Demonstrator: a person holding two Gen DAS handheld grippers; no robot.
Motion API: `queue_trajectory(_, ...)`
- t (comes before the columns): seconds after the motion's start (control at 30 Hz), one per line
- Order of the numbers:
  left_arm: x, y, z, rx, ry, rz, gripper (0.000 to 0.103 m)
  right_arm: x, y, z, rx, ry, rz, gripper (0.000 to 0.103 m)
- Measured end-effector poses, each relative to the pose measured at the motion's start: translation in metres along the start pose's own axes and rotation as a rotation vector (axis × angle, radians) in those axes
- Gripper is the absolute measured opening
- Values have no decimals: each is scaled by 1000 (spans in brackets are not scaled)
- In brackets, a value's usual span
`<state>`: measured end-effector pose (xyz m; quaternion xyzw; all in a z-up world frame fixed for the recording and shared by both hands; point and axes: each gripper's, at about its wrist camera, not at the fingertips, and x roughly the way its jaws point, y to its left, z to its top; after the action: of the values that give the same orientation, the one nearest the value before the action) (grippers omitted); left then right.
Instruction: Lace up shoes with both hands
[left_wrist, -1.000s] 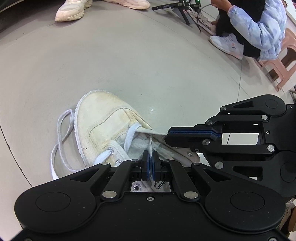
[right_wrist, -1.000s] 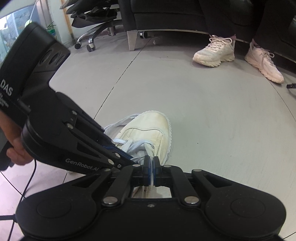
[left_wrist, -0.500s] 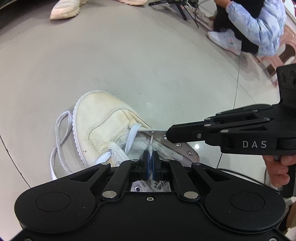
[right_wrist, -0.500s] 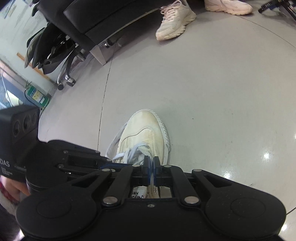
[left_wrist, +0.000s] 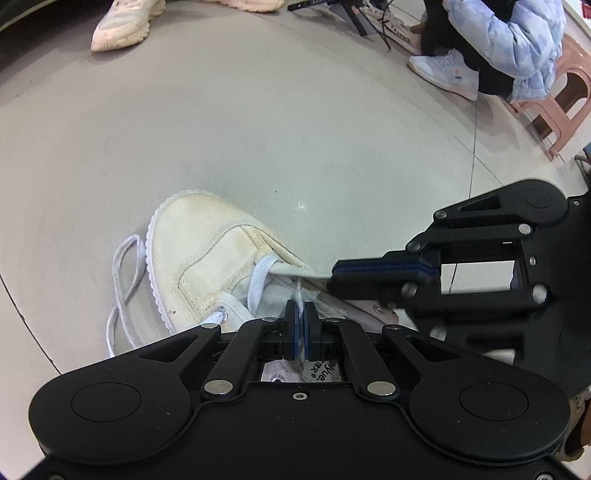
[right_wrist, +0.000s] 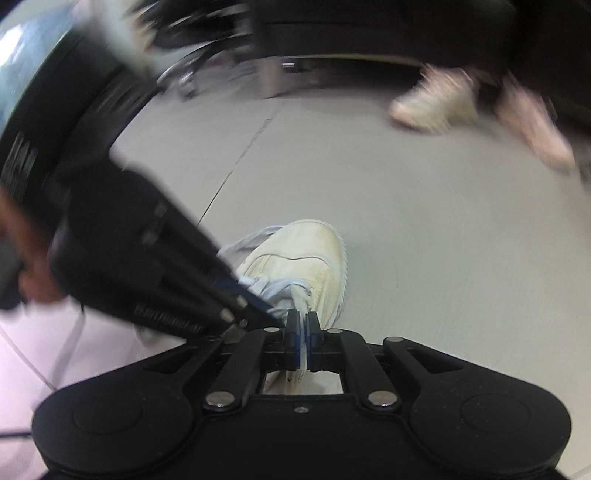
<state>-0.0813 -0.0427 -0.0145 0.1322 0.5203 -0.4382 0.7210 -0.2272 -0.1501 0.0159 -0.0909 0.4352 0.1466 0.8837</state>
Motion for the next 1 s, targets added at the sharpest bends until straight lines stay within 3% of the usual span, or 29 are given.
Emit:
queue_trajectory(0.27,5,-16,-6,119,-29,24,0,-2,-23,1,136,14,78,3)
queue_trajectory(0.4,9,-7,-9,73,-66,-21,1,0,-20,1,50,18,102,3)
queue_trajectory(0.53,11,-10,-21,135,-140,-6,4,-3,-22,-1,-46,25,152,5)
queue_trajectory(0.6,12,-15,-26,172,-167,10,4,-7,-29,2,-39,22,182,5)
queue_trajectory(0.73,11,-13,-27,144,-170,-5,4,-14,-51,10,19,-8,218,5)
queue_trajectory(0.8,11,-14,-27,153,-172,-7,4,-10,-52,13,-113,1,202,5)
queue_trajectory(1.0,9,-9,-34,161,-179,-16,4,11,-54,21,-370,65,299,6)
